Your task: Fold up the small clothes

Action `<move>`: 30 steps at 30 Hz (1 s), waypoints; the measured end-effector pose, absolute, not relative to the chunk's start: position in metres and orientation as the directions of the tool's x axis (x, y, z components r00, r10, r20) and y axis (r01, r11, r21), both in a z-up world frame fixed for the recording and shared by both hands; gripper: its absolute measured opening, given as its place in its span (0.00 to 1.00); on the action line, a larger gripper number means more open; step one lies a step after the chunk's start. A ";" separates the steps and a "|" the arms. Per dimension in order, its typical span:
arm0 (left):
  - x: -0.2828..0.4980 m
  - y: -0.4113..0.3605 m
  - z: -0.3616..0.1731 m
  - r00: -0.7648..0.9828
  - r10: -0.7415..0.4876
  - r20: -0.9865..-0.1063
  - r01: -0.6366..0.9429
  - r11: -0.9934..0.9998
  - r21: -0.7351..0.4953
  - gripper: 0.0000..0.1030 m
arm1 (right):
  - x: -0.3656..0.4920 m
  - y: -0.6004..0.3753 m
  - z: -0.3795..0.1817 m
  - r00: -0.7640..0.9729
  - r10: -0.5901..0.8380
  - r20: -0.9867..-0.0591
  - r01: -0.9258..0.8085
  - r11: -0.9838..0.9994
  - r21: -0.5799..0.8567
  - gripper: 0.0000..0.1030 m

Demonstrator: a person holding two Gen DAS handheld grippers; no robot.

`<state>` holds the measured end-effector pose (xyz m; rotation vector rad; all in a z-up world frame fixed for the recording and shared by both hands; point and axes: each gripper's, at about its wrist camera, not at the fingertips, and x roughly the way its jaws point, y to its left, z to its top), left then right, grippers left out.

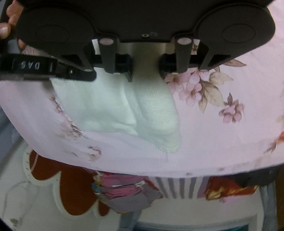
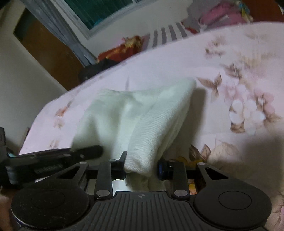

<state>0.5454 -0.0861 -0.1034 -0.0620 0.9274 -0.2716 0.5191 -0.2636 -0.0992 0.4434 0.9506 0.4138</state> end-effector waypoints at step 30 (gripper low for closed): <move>0.462 0.209 -0.061 0.604 -0.256 -0.755 0.205 0.965 -0.163 0.26 | 0.476 0.066 -0.048 0.507 0.523 -0.686 -0.247 0.850 0.465 0.30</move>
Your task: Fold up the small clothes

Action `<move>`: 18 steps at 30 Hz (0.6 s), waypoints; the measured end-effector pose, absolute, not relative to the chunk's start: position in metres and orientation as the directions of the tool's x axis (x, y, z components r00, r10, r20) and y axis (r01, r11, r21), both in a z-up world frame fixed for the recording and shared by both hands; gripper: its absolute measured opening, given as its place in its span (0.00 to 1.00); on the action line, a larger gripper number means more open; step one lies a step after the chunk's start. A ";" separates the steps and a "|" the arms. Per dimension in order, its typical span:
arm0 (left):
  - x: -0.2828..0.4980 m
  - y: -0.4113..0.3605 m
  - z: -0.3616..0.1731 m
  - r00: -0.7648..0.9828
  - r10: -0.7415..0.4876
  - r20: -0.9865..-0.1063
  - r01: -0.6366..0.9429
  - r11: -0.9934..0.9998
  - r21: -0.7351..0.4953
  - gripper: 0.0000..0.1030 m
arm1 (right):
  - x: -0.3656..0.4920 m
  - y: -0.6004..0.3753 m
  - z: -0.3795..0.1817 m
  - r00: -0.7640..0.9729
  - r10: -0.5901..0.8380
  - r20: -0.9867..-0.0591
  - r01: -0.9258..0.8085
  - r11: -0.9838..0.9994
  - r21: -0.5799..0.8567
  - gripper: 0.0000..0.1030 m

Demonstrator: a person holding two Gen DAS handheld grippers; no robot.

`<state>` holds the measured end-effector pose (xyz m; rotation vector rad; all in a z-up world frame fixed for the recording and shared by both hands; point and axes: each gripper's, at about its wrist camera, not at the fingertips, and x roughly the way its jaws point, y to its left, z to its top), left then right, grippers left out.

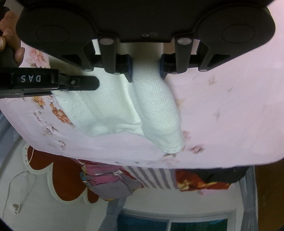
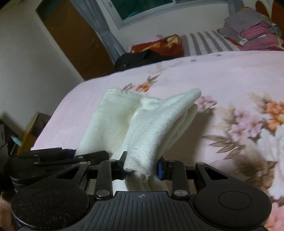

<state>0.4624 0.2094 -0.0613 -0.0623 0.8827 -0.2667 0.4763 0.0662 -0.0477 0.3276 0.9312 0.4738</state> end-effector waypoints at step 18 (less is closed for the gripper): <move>0.465 0.277 -0.089 0.658 -0.360 -0.661 0.181 0.928 -0.326 0.35 | 0.472 0.038 -0.074 0.634 0.352 -0.689 -0.110 0.923 0.370 0.43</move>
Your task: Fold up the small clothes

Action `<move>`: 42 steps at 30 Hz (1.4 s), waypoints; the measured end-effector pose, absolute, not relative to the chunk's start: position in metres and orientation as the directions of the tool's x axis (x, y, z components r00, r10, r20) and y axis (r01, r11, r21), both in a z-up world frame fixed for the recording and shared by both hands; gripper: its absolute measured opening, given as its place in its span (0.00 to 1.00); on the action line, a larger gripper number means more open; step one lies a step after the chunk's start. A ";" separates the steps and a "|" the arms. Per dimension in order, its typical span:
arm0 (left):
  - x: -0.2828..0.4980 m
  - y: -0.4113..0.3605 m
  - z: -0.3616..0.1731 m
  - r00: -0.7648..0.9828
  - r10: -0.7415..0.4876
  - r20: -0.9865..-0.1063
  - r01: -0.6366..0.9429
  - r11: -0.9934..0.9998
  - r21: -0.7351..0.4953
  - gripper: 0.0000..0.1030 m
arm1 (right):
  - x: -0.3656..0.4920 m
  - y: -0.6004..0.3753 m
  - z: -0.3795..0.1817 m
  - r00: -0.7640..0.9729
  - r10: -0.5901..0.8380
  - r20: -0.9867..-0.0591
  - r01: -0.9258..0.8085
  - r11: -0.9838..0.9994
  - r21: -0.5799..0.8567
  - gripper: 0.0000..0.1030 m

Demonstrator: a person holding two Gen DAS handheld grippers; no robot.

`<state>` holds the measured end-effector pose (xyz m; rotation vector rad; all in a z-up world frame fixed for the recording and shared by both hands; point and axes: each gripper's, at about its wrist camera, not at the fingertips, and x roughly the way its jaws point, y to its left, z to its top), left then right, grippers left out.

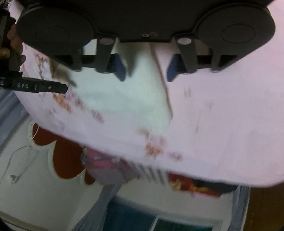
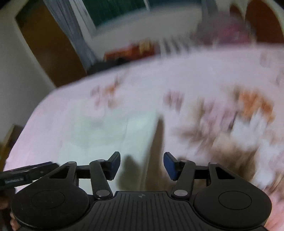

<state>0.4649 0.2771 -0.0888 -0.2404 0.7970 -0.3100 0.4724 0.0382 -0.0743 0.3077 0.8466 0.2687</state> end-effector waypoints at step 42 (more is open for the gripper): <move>0.382 0.204 -0.069 0.661 -0.188 -0.726 0.145 0.982 -0.122 0.38 | 0.414 0.049 -0.067 0.558 0.404 -0.725 -0.262 0.915 0.308 0.25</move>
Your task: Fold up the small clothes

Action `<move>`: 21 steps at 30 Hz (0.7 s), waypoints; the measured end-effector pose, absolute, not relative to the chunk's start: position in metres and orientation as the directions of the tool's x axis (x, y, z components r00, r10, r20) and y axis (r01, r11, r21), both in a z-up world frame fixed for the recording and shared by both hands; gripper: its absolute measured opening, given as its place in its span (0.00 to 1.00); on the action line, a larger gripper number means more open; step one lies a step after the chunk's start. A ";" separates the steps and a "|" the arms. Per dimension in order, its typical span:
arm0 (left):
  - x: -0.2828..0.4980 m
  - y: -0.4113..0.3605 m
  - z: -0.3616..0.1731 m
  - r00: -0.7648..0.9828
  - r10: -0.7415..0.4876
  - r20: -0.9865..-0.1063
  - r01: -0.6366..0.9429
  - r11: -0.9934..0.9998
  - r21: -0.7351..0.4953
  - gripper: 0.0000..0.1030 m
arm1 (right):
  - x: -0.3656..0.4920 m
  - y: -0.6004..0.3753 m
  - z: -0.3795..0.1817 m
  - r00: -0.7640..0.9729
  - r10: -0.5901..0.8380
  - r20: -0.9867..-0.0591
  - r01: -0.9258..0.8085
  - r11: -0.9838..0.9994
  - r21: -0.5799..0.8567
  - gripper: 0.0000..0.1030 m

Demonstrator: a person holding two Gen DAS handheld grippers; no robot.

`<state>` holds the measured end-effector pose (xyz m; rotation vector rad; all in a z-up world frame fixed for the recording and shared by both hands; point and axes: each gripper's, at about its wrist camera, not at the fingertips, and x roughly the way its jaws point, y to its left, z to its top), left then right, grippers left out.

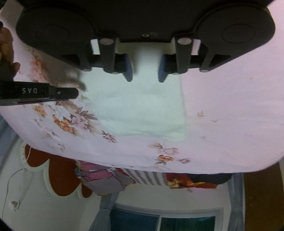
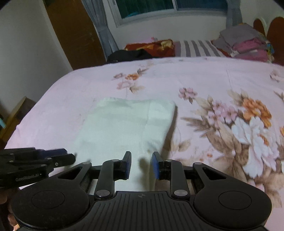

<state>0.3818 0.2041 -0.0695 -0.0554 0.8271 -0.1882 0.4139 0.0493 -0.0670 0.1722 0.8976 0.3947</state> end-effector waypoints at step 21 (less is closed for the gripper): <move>0.226 0.168 -0.015 0.762 -0.054 -0.645 0.035 0.998 -0.042 1.00 | 0.252 0.008 -0.015 0.670 0.289 -0.684 -0.210 0.957 0.199 1.00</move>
